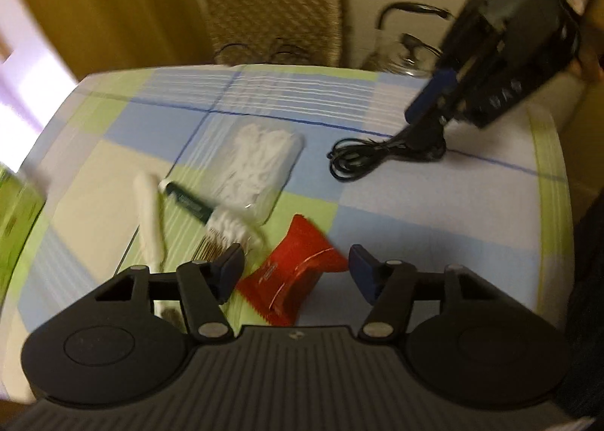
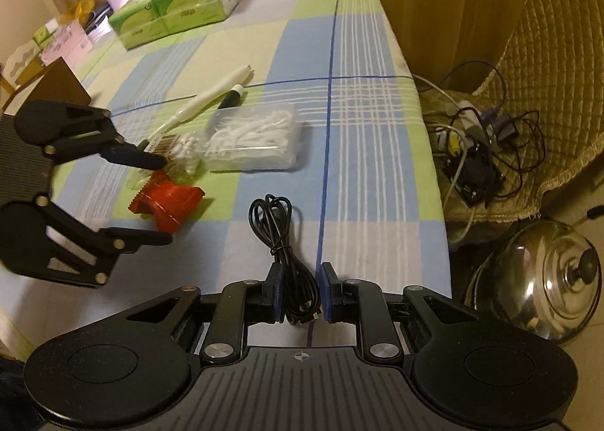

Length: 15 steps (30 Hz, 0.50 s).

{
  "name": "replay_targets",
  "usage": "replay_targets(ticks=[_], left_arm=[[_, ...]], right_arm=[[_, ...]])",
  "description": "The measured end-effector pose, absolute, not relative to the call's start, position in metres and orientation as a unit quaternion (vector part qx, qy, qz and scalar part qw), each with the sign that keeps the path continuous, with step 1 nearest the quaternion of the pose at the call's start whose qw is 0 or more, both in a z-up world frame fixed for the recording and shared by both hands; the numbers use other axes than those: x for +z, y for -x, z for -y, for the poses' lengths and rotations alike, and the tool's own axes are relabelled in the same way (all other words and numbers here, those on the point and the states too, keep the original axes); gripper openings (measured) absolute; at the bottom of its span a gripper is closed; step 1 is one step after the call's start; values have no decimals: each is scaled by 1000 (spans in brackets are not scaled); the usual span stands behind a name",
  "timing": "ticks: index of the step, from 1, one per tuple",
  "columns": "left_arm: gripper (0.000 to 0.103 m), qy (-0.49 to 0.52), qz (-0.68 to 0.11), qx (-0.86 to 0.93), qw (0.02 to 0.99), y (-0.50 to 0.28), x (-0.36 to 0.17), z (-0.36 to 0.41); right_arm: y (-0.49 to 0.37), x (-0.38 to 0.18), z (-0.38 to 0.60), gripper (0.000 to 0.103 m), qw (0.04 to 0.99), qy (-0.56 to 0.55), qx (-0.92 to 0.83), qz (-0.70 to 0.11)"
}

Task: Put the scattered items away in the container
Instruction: 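Grasp the red candy packet with the left tool while the right tool grasps the black cable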

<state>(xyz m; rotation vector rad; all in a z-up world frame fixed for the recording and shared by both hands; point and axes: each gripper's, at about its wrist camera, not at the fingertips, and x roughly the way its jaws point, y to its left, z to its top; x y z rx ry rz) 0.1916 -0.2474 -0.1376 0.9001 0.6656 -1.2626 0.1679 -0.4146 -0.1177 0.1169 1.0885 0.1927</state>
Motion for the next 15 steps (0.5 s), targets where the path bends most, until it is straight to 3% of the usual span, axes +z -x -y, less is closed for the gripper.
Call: replay_targets(ticks=[7,9,11,14,15], left_arm=[[45,-412,-323,-551,650,-192,-151,250],[45,-404,-347,-536,655,-191,-150,246],[40,-393,-385,-515,657,-190,-151,243],[40,-361,-422,-495,668,-190,-150,232],[44,-349,-428,-490,674,-190,-148,228]], right_arm=[[-164,-116,415,23,851,-55,111,-510],[-165,-116,413,28,851,-51,117,-509],[-165,-114,412,88,857,-43,113,-501],[-163,-109,409,90,870,-23,123,-478],[-164,-109,408,90,869,-19,124,-479]])
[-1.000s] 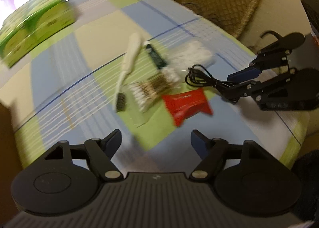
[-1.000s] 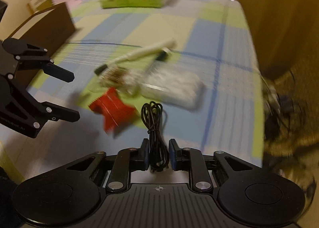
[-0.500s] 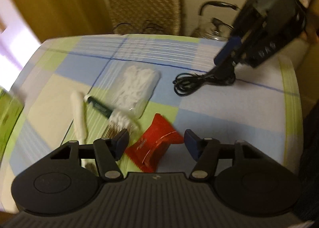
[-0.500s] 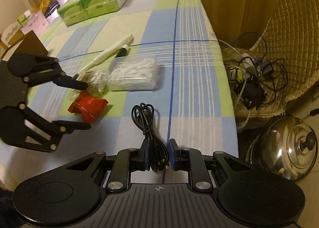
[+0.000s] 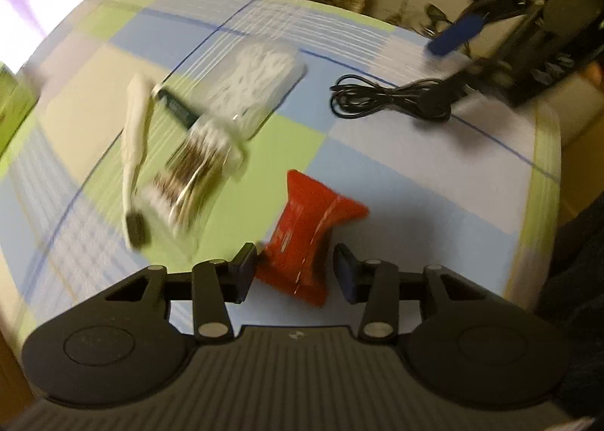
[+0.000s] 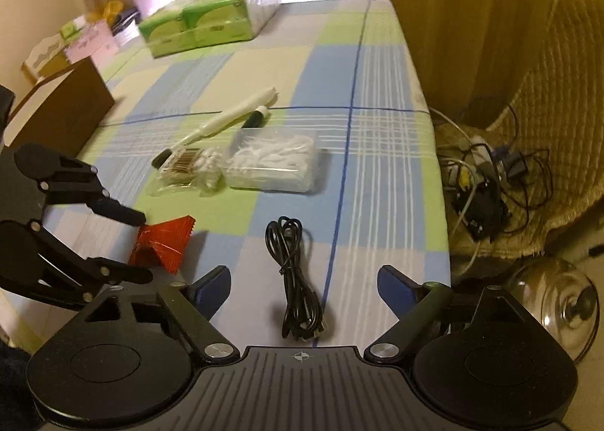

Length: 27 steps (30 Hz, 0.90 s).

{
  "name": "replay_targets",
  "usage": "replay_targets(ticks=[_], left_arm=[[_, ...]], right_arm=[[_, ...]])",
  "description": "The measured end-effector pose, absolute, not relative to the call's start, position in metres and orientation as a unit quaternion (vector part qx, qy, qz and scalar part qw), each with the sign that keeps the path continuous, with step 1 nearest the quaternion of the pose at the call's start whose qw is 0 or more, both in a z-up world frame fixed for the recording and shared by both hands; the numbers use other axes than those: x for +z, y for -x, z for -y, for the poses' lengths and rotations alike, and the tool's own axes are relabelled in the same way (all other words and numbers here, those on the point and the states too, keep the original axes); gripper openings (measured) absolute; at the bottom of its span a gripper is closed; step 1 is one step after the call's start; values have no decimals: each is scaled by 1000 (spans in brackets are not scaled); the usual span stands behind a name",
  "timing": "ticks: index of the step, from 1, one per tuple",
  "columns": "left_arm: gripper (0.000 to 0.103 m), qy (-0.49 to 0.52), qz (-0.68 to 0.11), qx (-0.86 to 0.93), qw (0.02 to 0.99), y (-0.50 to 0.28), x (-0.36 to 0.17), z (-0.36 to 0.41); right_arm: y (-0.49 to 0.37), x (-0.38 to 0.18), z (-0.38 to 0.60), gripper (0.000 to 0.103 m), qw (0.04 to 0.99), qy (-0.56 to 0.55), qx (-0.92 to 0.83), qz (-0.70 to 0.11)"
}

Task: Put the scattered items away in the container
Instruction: 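Grasp the red candy packet with the left tool while the right tool grasps the black cable, then carry the red packet and black cable with both tools over the box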

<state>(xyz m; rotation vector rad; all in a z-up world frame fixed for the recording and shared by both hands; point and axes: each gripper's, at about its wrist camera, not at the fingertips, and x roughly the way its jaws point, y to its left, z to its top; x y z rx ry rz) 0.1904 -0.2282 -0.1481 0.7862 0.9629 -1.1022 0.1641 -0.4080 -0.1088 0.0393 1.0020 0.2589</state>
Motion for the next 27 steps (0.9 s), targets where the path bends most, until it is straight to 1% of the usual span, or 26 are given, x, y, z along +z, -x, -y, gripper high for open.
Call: replay_targets(ticks=[1,3,7,12,14,15,16,17,18,19,24,25,26,27], left_arm=[[48,-336,-429,-493,679,-190,-146,224],[50,-326,-419,-499,685,-188,-141,219],[50,-351,-395,-508,680,-190,-143,225],[50,-357,-384,-529,667,-192,-151,242],[37,-339,-393,-535,667,-194,-151,242],[24,-327,-400,-537,667,-195,-151,242],[23,-318,-406,-535,669,-195,-151,240],[23,-317,-408,-530,672,-193,-151,239],[22,-318,-408,-523,677,-191,-151,237],[22,-317,-412,-513,683,-190,-150,234],[21,-296,-447,-441,720,-196,-148,216],[21,-286,-456,-427,727,-199,-147,211],[21,-274,-466,-412,733,-202,-147,205],[21,-263,-476,-400,738,-205,-147,201]], right_arm=[[-166,-110,409,90,868,-17,124,-480],[-168,-113,410,90,865,-17,127,-485],[-170,-118,410,90,861,-12,132,-491],[-168,-124,412,90,858,-11,131,-496],[-169,-126,412,90,858,-9,132,-496],[-169,-127,411,90,859,-6,133,-495],[-170,-128,410,90,859,-1,135,-494],[-171,-129,408,86,859,6,137,-493],[-172,-130,405,79,860,14,140,-491],[-174,-131,403,65,858,19,146,-492],[-182,-140,388,63,861,52,157,-482],[-184,-142,385,59,860,60,158,-481],[-186,-144,381,43,859,70,160,-481],[-187,-145,378,41,859,79,163,-480]])
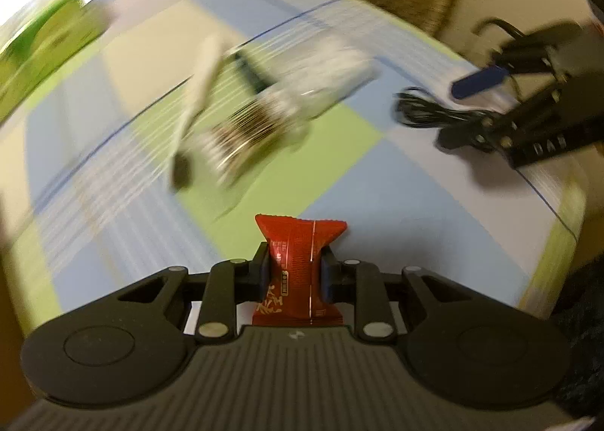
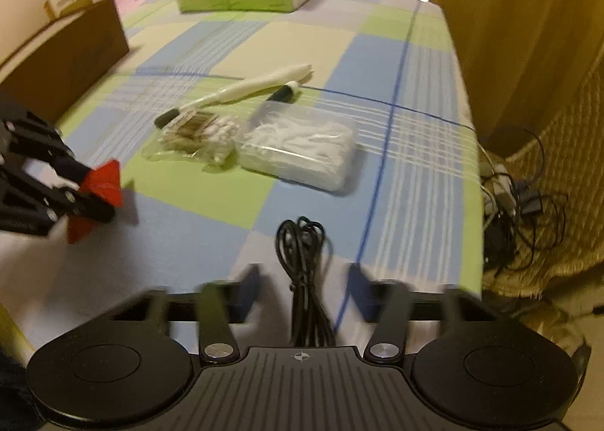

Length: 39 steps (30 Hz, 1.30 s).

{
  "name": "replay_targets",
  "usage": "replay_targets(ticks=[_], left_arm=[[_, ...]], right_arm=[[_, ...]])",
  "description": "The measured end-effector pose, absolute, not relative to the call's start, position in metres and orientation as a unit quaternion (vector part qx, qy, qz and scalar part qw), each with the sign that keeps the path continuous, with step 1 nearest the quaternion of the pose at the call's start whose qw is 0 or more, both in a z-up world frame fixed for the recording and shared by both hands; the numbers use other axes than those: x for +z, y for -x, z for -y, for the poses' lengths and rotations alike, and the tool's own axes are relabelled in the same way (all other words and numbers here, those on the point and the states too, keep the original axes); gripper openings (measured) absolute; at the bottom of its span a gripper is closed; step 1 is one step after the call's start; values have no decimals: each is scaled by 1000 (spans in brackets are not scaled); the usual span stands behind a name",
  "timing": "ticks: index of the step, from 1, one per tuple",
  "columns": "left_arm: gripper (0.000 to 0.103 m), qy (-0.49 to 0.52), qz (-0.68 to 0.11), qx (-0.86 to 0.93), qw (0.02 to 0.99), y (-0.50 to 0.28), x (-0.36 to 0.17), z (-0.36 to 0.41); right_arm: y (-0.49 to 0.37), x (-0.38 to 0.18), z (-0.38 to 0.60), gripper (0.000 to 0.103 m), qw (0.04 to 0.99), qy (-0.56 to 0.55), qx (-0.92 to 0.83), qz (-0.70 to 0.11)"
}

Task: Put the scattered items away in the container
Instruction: 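Carry the red packet and black cable with both tools over the box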

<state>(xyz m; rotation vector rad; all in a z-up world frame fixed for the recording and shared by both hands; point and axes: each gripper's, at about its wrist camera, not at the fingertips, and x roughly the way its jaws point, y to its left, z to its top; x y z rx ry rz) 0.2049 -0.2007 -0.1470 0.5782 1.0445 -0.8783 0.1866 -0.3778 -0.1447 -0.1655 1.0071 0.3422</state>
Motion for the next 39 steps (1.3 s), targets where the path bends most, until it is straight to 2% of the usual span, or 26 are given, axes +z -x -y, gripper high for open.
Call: replay_targets(ticks=[2,6,16,30,39], left_arm=[[21,-244,-487,-381,747,-209,-146,191],[21,-218,-495,-369,756,-211,-138,177],[21,-188,-470,-367,781,-205,-104,158],[21,-149,-415,-351,826,-203,-50,107],[21,-124,-384,-320,857,-206,-18,52]], right_arm=[[-188,-145,370,21,858,96,165,-477],[-189,-142,363,20,854,96,166,-483],[-180,-102,364,18,867,-39,185,-461],[-177,-49,300,18,884,-57,240,-397],[-184,-14,246,18,875,-81,277,-388]])
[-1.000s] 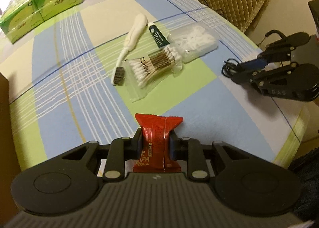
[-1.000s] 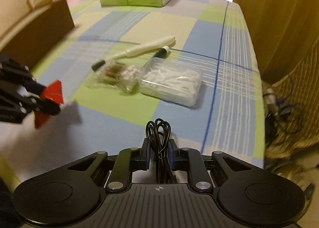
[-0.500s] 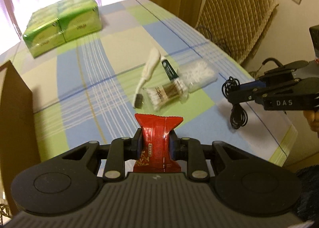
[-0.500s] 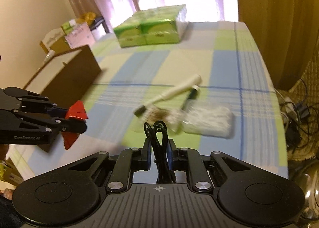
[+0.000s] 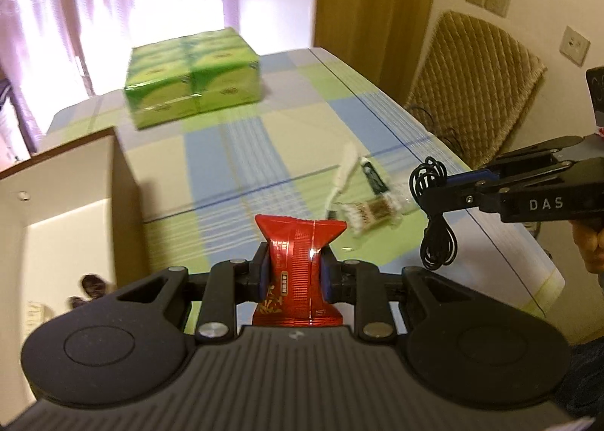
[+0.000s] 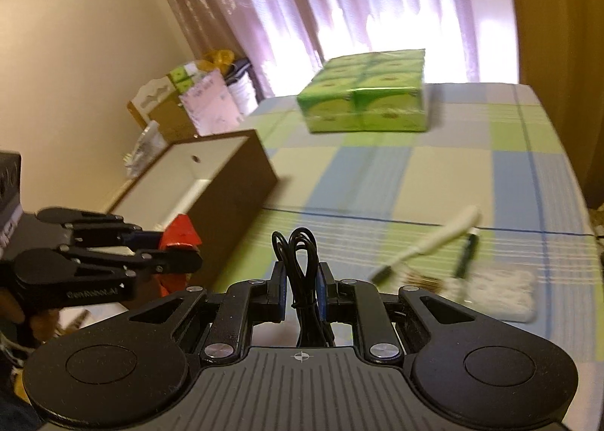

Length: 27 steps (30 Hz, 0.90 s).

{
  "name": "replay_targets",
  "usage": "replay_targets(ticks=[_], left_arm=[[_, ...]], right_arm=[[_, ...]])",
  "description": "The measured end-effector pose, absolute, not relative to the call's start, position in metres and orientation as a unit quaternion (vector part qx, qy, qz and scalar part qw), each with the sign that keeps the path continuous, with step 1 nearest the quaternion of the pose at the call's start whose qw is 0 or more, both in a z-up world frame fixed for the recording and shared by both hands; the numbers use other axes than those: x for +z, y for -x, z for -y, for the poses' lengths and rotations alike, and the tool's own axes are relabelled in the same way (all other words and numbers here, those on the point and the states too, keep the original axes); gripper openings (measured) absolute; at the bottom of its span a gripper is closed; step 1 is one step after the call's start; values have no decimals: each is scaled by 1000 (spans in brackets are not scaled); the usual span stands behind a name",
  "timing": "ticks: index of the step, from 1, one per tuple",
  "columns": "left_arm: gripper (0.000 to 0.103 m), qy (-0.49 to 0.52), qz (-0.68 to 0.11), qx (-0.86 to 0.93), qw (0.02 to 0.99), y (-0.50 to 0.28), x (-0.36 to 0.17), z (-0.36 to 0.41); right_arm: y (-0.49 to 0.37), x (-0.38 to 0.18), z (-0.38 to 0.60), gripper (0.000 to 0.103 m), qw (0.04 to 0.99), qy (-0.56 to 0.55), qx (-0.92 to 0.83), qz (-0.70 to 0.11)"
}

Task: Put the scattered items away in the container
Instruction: 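Carry the red packet and black cable with both tools over the box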

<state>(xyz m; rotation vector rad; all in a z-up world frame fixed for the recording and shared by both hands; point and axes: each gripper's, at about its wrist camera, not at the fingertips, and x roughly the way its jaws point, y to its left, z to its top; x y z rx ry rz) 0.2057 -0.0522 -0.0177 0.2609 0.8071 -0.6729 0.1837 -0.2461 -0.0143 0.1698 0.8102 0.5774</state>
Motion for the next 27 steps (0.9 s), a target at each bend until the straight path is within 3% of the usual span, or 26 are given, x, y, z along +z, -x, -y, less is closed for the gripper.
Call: replay_targets(ticks=[15,27], left_arm=[[21,-104,-348,-243,900,-213,24,-75],[21,-103,-364,-199,904,-242,21,-158]], right_arm=[[-200,27,107,18,834,-125,395,-364],[-232,-5,21,18,819,-103,394,-404]])
